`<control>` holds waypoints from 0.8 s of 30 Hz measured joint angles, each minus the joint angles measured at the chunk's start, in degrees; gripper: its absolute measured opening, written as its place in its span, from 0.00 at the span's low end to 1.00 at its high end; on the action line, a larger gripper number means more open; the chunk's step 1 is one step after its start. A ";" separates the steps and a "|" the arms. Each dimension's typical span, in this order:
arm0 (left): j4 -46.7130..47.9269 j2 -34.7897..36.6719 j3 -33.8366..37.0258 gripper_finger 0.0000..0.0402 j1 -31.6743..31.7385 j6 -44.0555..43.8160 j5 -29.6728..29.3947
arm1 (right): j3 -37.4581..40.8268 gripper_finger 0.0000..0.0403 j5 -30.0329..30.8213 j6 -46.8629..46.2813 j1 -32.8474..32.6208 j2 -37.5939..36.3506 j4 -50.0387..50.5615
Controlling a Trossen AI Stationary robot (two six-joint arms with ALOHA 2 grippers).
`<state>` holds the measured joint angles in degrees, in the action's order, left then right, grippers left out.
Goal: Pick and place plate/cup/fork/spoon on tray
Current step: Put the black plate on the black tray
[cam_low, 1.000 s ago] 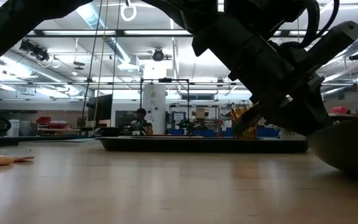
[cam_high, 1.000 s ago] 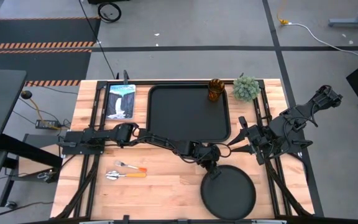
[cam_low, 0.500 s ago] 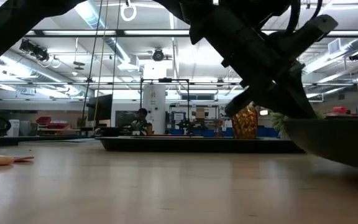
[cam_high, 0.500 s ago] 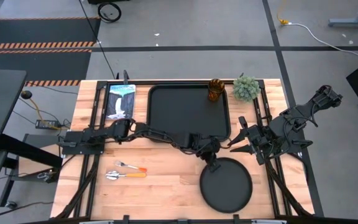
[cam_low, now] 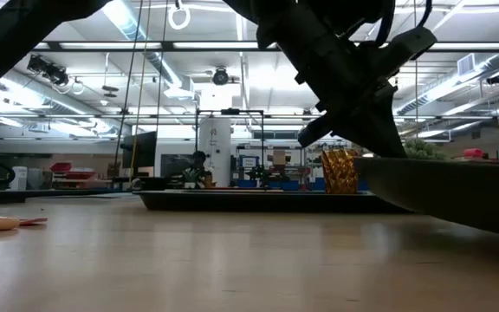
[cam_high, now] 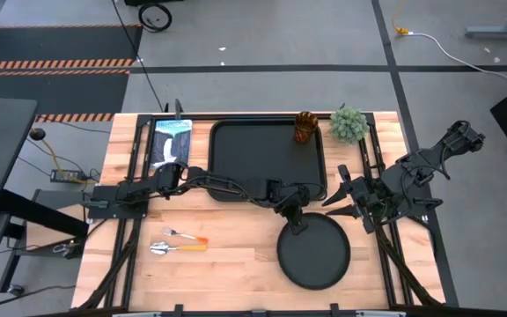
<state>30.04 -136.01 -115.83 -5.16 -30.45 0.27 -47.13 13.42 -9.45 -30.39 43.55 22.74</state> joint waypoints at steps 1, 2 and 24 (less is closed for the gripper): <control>0.04 0.06 0.00 0.01 0.20 0.23 0.12 | 0.00 0.29 0.00 0.00 0.00 0.00 0.00; 0.51 0.34 0.00 0.00 0.42 0.32 0.25 | 0.00 0.29 0.01 0.00 0.00 0.00 -0.02; 8.92 7.19 -0.09 0.00 4.56 5.69 -2.84 | 0.02 0.29 -0.01 -0.26 0.02 0.00 -0.25</control>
<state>38.97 -128.82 -115.92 -0.60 -24.76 -2.57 -47.11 13.41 -9.72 -30.37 43.55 22.50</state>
